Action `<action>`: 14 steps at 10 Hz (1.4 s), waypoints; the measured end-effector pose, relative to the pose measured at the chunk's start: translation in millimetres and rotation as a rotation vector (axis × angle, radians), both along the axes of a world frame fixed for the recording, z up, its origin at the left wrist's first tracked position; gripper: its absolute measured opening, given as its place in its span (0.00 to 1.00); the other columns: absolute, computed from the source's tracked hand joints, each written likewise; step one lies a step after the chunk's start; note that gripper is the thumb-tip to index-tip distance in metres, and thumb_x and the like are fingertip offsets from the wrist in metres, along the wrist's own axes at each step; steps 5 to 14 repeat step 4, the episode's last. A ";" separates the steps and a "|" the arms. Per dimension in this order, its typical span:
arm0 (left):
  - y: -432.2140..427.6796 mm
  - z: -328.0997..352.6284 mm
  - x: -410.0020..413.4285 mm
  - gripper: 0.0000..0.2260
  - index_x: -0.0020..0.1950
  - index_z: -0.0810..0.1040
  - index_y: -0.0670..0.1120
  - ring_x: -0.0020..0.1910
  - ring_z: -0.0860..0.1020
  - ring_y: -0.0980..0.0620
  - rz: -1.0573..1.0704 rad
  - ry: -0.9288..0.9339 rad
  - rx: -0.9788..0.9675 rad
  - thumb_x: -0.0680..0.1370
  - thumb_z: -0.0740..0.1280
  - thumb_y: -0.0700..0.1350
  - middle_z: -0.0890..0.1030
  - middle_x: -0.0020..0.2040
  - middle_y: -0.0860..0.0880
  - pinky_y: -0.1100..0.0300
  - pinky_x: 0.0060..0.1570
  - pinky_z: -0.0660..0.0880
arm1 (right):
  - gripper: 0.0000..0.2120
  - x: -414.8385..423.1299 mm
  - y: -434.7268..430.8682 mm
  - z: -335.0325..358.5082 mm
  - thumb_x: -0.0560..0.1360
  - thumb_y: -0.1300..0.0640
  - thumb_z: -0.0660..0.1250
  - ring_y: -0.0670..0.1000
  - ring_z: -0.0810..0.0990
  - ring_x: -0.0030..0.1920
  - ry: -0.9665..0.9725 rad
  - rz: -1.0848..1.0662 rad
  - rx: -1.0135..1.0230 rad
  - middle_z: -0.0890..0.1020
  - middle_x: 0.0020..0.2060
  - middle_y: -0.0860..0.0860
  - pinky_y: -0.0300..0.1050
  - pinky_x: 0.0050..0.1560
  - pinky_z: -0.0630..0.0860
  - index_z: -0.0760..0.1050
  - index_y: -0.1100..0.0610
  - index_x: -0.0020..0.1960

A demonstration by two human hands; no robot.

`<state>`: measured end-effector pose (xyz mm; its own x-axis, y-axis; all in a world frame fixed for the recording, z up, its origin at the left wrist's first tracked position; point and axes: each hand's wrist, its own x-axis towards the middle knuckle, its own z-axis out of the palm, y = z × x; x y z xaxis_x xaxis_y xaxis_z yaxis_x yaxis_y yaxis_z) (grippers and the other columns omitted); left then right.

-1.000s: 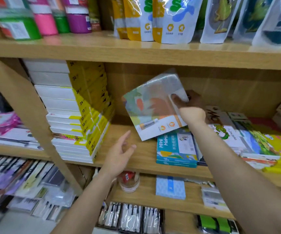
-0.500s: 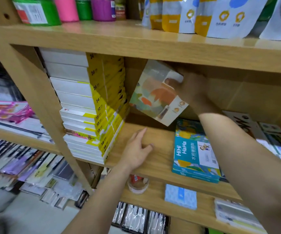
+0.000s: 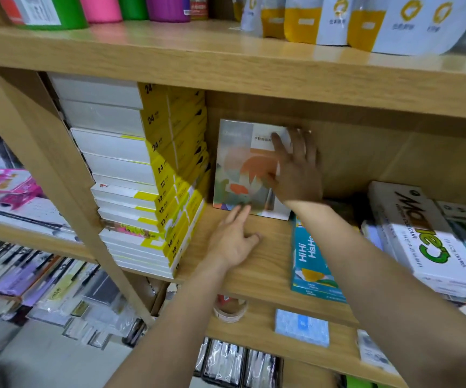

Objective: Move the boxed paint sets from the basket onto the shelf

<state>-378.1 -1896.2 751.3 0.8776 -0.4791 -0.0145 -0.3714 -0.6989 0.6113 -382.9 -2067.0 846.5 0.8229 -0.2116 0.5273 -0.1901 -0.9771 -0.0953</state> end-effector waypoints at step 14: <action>11.1 16.6 -17.4 0.33 0.80 0.60 0.51 0.77 0.63 0.46 -0.097 -0.002 0.055 0.78 0.67 0.57 0.63 0.80 0.48 0.54 0.74 0.61 | 0.35 -72.0 20.8 -20.4 0.77 0.42 0.68 0.64 0.73 0.69 0.257 -0.079 0.122 0.73 0.71 0.59 0.58 0.63 0.75 0.63 0.53 0.79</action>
